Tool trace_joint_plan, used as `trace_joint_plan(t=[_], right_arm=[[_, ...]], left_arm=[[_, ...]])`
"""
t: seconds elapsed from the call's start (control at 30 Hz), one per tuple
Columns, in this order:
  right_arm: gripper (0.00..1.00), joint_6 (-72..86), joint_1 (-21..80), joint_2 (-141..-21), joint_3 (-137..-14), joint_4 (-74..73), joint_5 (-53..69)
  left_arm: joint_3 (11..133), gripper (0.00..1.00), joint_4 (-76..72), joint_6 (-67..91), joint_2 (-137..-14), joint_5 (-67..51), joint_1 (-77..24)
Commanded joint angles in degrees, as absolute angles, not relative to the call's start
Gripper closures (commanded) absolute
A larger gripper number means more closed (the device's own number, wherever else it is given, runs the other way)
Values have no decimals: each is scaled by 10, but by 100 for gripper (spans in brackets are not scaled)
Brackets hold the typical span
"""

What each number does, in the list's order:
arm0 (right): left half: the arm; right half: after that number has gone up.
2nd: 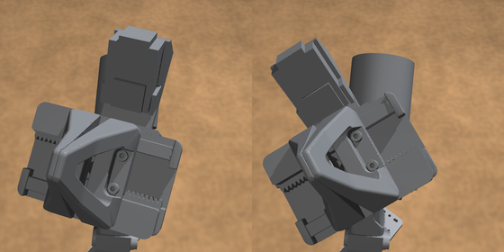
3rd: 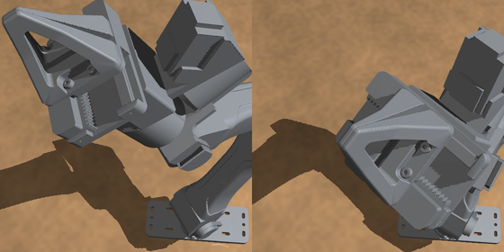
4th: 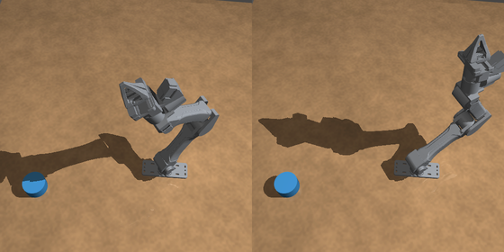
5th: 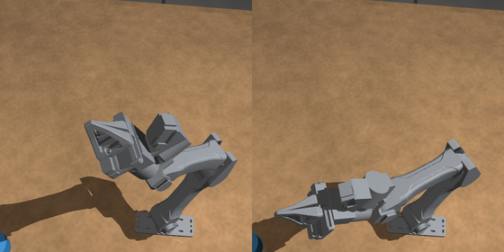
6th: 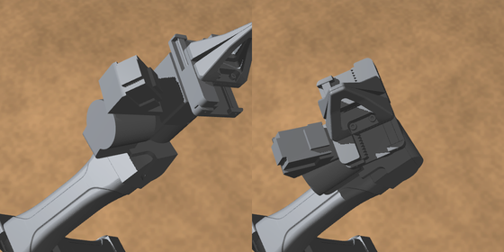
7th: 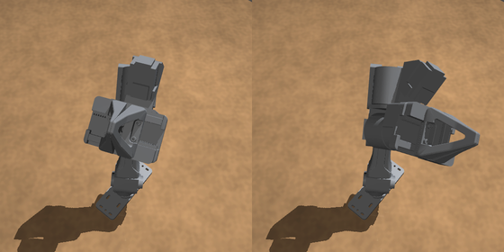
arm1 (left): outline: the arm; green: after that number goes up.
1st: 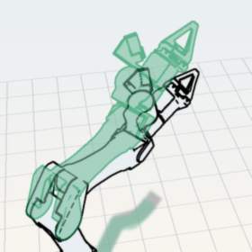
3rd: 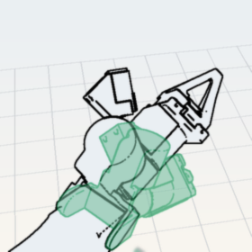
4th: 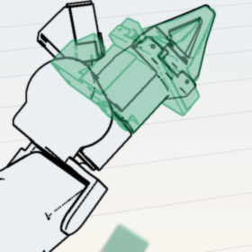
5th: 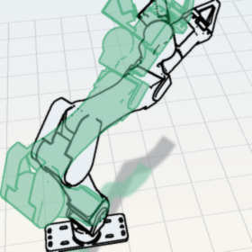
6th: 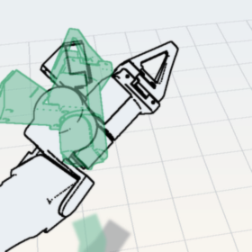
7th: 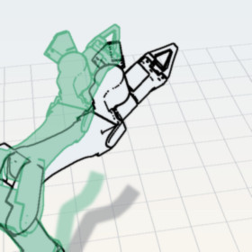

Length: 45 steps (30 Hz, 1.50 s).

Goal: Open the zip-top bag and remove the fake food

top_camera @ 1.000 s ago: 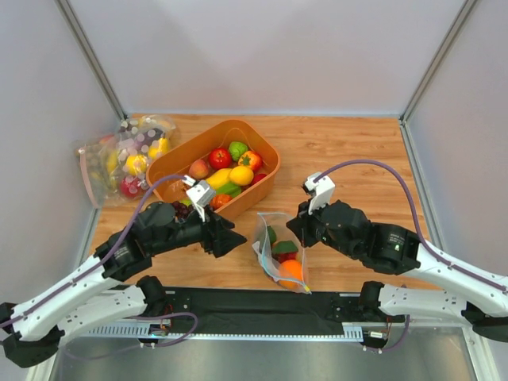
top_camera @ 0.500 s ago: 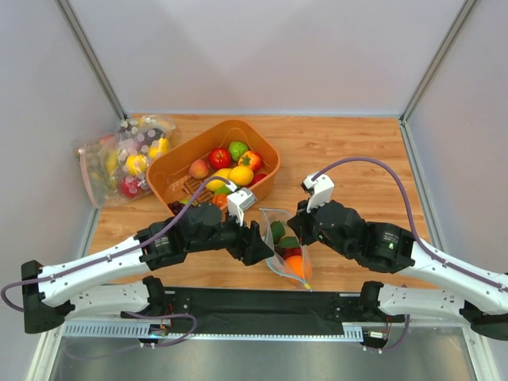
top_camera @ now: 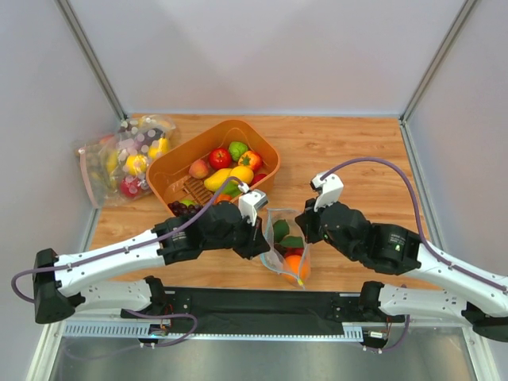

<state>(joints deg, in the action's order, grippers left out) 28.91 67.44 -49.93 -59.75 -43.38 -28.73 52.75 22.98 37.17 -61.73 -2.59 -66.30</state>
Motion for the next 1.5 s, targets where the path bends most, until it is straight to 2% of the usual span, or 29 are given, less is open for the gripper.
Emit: trace_joint_plan(t=[0.0,0.17,0.37,0.63,0.93,1.0,1.03,1.1,1.13,1.2,1.47], right_arm=[[100,298,675,-485,-617,-446,-350],[100,290,646,-468,-614,-463,-362],[100,287,609,-459,-579,-455,-342],[100,299,583,-461,-526,-425,-292],[100,297,583,-432,-559,-448,-269],[100,296,583,-433,-575,-452,-265],[100,295,583,-435,-579,-453,-265],[100,294,583,-439,-584,-451,-265],[100,294,583,-441,-584,-449,-265],[100,296,583,-446,-578,-442,-262],[100,304,583,-451,-556,-425,-249]], left_arm=[[575,98,286,356,-584,19,-665],[591,100,354,348,-531,73,-665],[589,100,372,349,-487,69,-665],[559,100,327,346,-555,17,-665],[576,100,323,340,-560,34,-665],[597,93,336,326,-561,40,-665],[607,82,343,314,-564,38,-665],[637,67,346,302,-570,32,-665],[647,64,343,291,-576,27,-665],[675,60,338,283,-583,14,-667],[729,57,281,235,-632,3,-712]])
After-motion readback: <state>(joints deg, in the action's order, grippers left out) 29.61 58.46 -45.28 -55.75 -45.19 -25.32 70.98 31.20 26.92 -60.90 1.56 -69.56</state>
